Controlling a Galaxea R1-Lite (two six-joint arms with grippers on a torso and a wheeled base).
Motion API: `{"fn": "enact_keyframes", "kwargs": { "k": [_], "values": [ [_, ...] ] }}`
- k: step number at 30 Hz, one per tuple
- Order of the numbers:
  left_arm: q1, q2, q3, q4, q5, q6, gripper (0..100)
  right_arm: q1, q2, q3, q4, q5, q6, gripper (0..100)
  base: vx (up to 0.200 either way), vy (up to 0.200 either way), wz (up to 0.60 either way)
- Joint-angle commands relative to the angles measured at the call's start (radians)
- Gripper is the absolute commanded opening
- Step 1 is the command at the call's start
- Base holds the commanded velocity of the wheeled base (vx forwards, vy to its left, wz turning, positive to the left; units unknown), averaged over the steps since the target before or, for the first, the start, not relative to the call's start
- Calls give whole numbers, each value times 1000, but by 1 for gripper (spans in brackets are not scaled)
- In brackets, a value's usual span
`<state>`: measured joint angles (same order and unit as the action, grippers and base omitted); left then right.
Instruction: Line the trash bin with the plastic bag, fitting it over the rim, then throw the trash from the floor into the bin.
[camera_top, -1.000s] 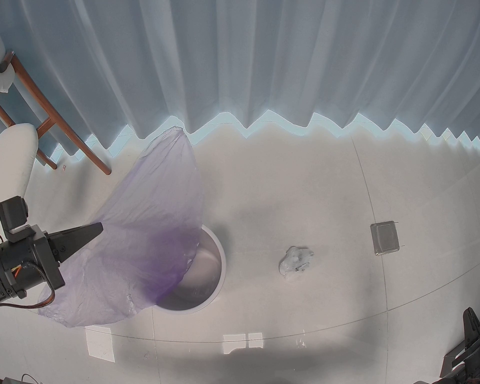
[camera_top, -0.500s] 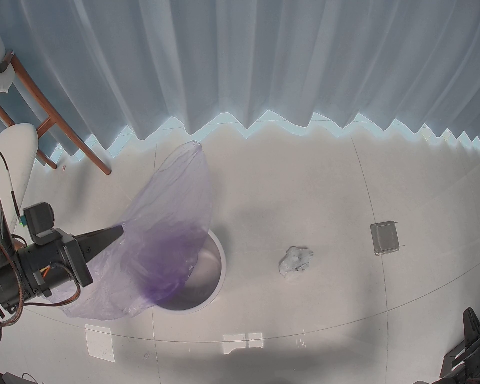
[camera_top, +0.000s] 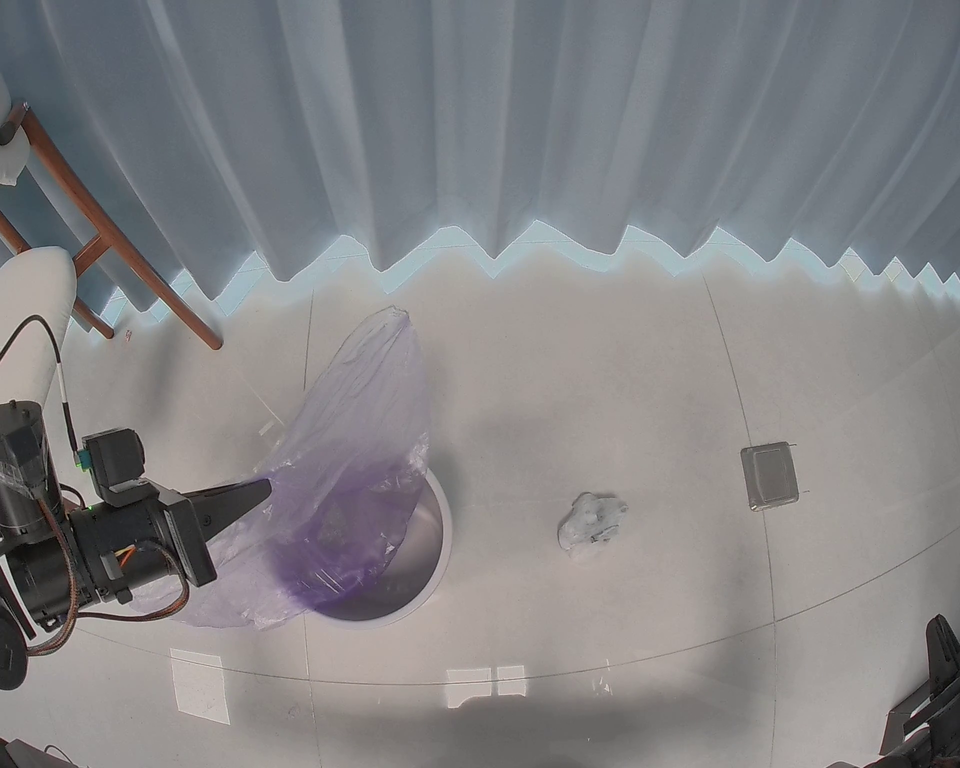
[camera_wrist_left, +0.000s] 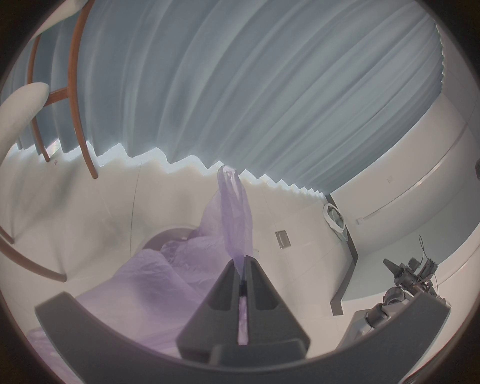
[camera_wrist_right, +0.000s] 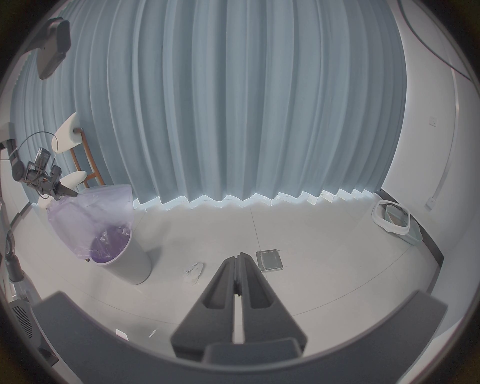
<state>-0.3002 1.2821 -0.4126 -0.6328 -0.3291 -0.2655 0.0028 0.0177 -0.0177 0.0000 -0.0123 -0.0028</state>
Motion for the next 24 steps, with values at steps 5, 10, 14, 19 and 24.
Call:
{"fn": "enact_keyframes", "kwargs": {
  "k": [5,10,14,19,24],
  "values": [
    [1,125,57,-150,4,-3,0,0,-18,18,0,0,0,0,0,0,0],
    [9,192,75,-231,5,-3,0,0,-18,18,0,0,0,0,0,0,0],
    [10,252,103,-311,7,-3,0,0,-18,18,0,0,0,0,0,0,0],
    [0,289,120,-351,7,0,0,0,-18,18,0,0,0,0,0,0,0],
    [-42,299,132,-361,9,-1,0,0,-18,18,0,0,0,0,0,0,0]
  ]
}}
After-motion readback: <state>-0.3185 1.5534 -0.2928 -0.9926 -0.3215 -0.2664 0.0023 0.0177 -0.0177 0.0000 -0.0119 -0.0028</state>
